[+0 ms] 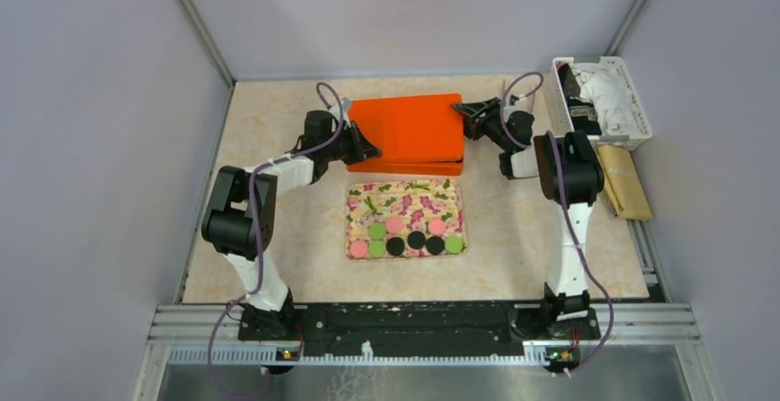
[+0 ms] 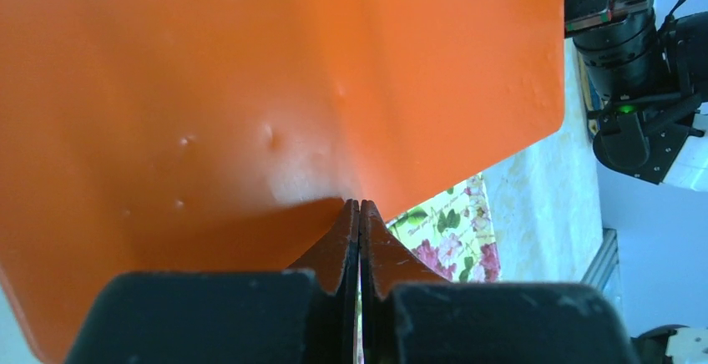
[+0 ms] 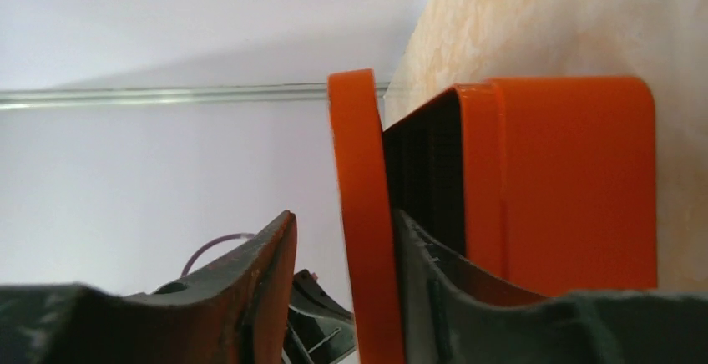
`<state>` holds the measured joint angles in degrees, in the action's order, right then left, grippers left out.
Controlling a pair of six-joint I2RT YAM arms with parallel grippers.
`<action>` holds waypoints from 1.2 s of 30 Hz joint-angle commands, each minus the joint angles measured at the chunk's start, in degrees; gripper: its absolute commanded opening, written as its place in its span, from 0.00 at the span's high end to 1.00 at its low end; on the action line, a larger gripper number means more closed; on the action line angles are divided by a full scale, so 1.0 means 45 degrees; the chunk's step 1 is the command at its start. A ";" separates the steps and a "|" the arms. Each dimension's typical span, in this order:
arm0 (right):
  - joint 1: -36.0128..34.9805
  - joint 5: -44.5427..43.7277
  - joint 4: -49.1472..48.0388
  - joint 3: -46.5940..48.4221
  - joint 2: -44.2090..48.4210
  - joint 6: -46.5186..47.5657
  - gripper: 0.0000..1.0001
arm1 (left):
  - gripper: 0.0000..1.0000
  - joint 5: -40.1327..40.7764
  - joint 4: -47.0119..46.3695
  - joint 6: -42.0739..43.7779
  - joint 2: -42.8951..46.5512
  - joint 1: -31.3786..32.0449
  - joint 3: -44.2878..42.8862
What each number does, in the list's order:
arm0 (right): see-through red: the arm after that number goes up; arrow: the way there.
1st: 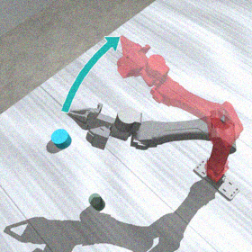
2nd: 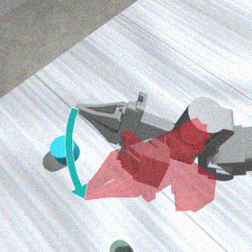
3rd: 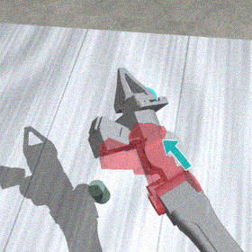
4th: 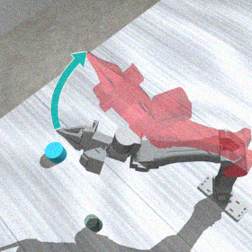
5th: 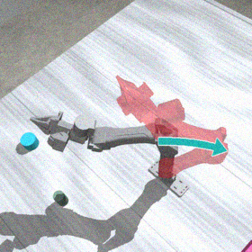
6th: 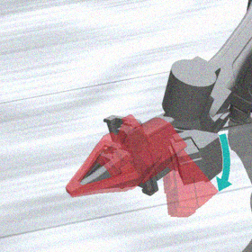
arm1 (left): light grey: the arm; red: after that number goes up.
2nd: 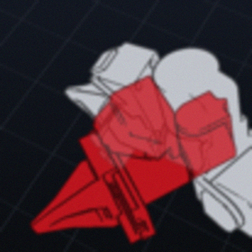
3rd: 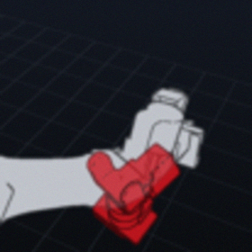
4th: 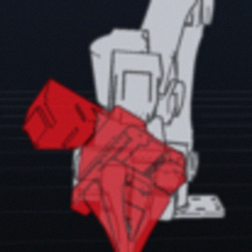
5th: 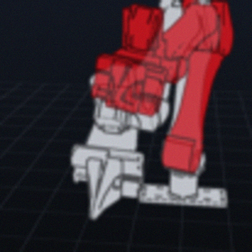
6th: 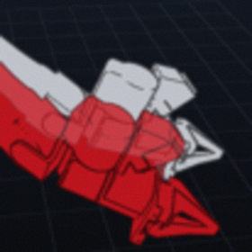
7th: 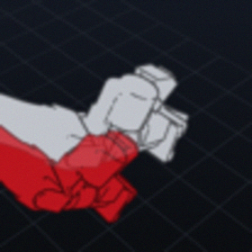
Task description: Pack the cookies
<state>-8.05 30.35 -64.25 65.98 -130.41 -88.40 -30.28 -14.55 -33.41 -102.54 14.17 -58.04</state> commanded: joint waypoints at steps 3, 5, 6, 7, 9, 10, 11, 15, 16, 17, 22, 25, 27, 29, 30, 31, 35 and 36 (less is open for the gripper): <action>0.0449 0.0245 -0.0150 -0.0035 0.1229 0.0861 0.27 | 1.00 -0.0360 -0.0593 -0.0171 -0.0336 0.0170 0.0173; 0.0509 0.0201 0.0421 -0.0074 0.1660 0.1432 0.23 | 1.00 -0.0404 -0.0595 -0.0174 -0.0372 0.0172 0.0145; 0.0519 0.0181 0.0917 -0.0064 0.1873 0.1745 0.22 | 1.00 -0.0400 -0.0579 -0.0174 -0.0386 0.0185 0.0139; 0.0537 0.0147 0.1614 -0.0056 0.2108 0.2004 0.22 | 1.00 -0.0434 -0.0581 -0.0174 -0.0400 0.0189 0.0131; 0.0549 0.0069 0.2535 -0.0055 0.2539 0.2480 0.22 | 1.00 -0.0450 -0.0622 -0.0192 -0.0444 0.0190 0.0125; 0.0558 0.0043 0.2907 -0.0086 0.2686 0.2650 0.22 | 1.00 -0.0462 -0.0631 -0.0203 -0.0493 0.0190 0.0125; 0.0571 -0.0022 0.3161 -0.0156 0.2817 0.2750 0.22 | 1.00 -0.0451 -0.0649 -0.0211 -0.0523 0.0190 0.0125; 0.0659 -0.0588 0.4163 -0.0528 0.3376 0.3290 0.23 | 1.00 -0.0627 -0.0789 -0.0314 -0.0749 0.0190 0.0129; 0.0682 -0.0743 0.4224 -0.0626 0.3533 0.3482 0.22 | 1.00 -0.0676 -0.0832 -0.0339 -0.0819 0.0205 0.0138; 0.0689 -0.0879 0.4344 -0.0727 0.3682 0.3674 0.22 | 1.00 -0.0690 -0.0865 -0.0336 -0.0850 0.0209 0.0143; 0.0754 -0.1231 0.5031 -0.0653 0.4114 0.4257 0.21 | 1.00 -0.0697 -0.1009 -0.0421 -0.1019 0.0296 0.0183; 0.0755 -0.1696 0.6023 -0.0509 0.4491 0.4938 0.21 | 1.00 -0.0707 -0.1138 -0.0500 -0.1106 0.0360 0.0169; 0.0755 -0.1966 0.6773 -0.0375 0.4761 0.5483 0.21 | 1.00 -0.0700 -0.1144 -0.0506 -0.1184 0.0418 0.0103; 0.0758 -0.2119 0.7596 -0.0157 0.4932 0.5941 0.23 | 1.00 -0.0692 -0.1153 -0.0505 -0.1259 0.0471 -0.0030; 0.0755 -0.2147 0.7893 -0.0116 0.4988 0.6127 0.24 | 1.00 -0.0702 -0.1146 -0.0504 -0.1305 0.0496 -0.0188; 0.0755 -0.2195 0.8160 -0.0116 0.5060 0.6280 0.26 | 1.00 -0.0708 -0.1084 -0.0547 -0.1330 0.0511 -0.0347; 0.0755 -0.2564 0.8912 -0.0381 0.5351 0.6912 0.35 | 1.00 -0.0935 -0.1207 -0.0982 -0.0738 0.0522 -0.0713; 0.0755 -0.2621 0.9075 -0.0408 0.5404 0.7137 0.39 | 1.00 -0.0916 -0.1160 -0.1088 -0.0408 0.0522 -0.0795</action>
<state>-4.97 21.19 -28.05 63.09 -110.21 -61.71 -33.63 -19.99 -36.93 -106.69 16.19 -59.22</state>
